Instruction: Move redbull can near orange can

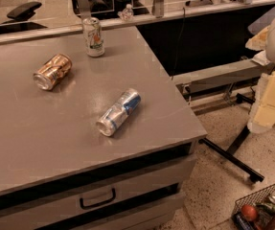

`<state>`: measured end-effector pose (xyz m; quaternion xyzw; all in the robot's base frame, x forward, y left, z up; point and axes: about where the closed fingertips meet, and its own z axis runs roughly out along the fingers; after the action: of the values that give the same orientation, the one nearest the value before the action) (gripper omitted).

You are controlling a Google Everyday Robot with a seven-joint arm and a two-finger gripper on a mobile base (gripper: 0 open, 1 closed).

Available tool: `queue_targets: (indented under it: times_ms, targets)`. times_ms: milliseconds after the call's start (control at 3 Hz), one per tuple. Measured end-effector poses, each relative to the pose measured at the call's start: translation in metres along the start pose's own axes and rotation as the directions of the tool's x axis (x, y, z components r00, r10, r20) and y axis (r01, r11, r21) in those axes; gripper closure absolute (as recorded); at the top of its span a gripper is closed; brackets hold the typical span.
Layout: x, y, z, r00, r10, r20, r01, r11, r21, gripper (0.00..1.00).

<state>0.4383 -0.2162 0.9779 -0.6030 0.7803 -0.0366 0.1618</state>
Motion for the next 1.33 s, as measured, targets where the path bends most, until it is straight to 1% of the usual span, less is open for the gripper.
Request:
queue_targets:
  times_ms: [333,667,1000,1333]
  targets:
    - [0.0,0.0,0.0,1.0,0.0,0.0,0.0,1.0,0.0,0.0]
    - [-0.009,-0.008,0.008,0.997,-0.077,0.007,0.077,0.9968,-0.019,0.0]
    - [-0.029,-0.028,0.035,0.966,-0.244,0.088,0.249,0.9669,-0.056,0.0]
    - [-0.049,-0.034,0.053,0.904,-0.377,0.202,0.398,0.9143,-0.076,0.0]
